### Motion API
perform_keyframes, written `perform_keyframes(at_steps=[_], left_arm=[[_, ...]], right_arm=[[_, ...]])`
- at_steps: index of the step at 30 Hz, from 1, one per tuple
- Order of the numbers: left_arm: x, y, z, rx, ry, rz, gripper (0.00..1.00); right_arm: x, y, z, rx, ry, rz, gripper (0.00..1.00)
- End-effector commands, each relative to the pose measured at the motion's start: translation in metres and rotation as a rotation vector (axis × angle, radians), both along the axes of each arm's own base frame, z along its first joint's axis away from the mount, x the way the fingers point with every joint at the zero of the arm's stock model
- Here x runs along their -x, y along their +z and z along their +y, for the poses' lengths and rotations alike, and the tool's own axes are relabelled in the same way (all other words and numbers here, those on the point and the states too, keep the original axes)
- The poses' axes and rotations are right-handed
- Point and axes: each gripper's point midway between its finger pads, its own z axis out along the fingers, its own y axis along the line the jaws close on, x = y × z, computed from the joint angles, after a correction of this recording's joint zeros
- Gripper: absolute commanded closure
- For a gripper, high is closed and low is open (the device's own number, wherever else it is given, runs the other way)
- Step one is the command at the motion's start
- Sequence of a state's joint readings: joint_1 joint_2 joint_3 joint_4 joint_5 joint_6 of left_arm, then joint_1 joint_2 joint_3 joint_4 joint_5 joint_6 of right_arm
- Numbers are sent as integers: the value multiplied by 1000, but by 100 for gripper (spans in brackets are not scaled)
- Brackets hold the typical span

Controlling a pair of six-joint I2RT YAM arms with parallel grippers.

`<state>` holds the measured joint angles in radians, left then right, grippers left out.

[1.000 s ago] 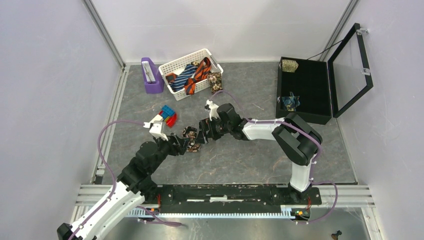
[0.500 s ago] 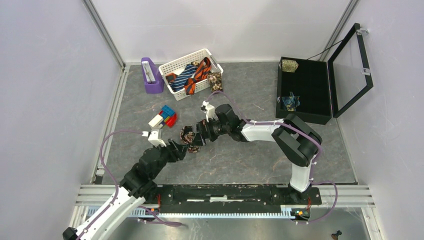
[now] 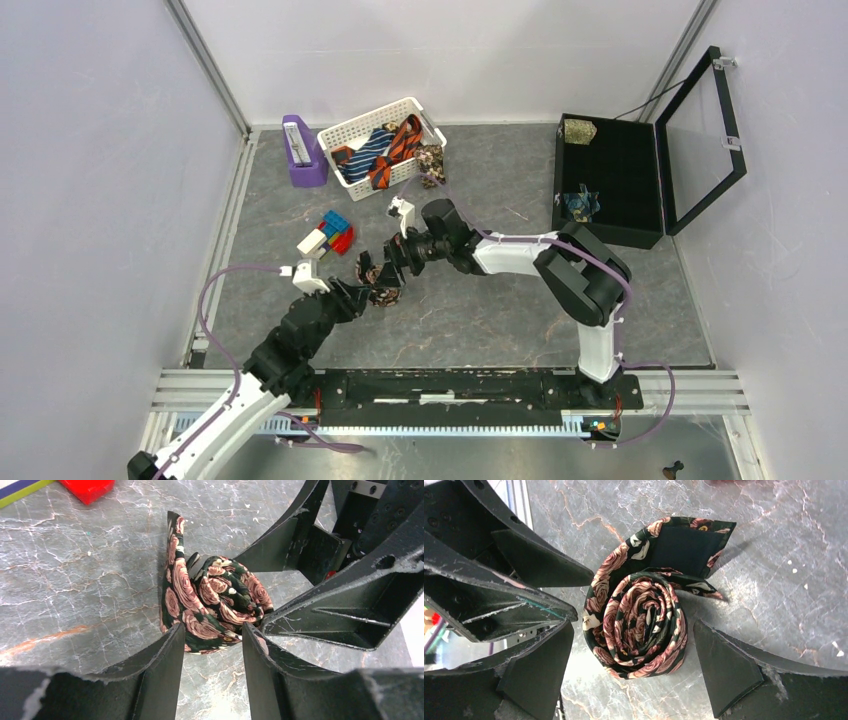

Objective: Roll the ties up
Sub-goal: Pick up the tie at the center of the board.

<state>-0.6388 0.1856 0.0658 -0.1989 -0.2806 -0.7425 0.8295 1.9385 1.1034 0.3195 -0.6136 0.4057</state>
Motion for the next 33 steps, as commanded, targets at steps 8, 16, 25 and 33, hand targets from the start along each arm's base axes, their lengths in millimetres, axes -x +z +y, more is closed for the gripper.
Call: perform_keyframes(at_steps=[8, 16, 25, 33], left_arm=[[-25, -1, 6, 9, 112, -38, 52], [-36, 12, -2, 8, 102, -68, 55], [-30, 32, 7, 29, 140, -51, 32], [-18, 18, 58, -31, 402, 84, 0]], right_arm=[[14, -5, 6, 17, 234, -158, 2], [23, -6, 12, 33, 251, -205, 2], [11, -11, 14, 71, 160, -260, 2], [3, -5, 14, 106, 66, -298, 2]])
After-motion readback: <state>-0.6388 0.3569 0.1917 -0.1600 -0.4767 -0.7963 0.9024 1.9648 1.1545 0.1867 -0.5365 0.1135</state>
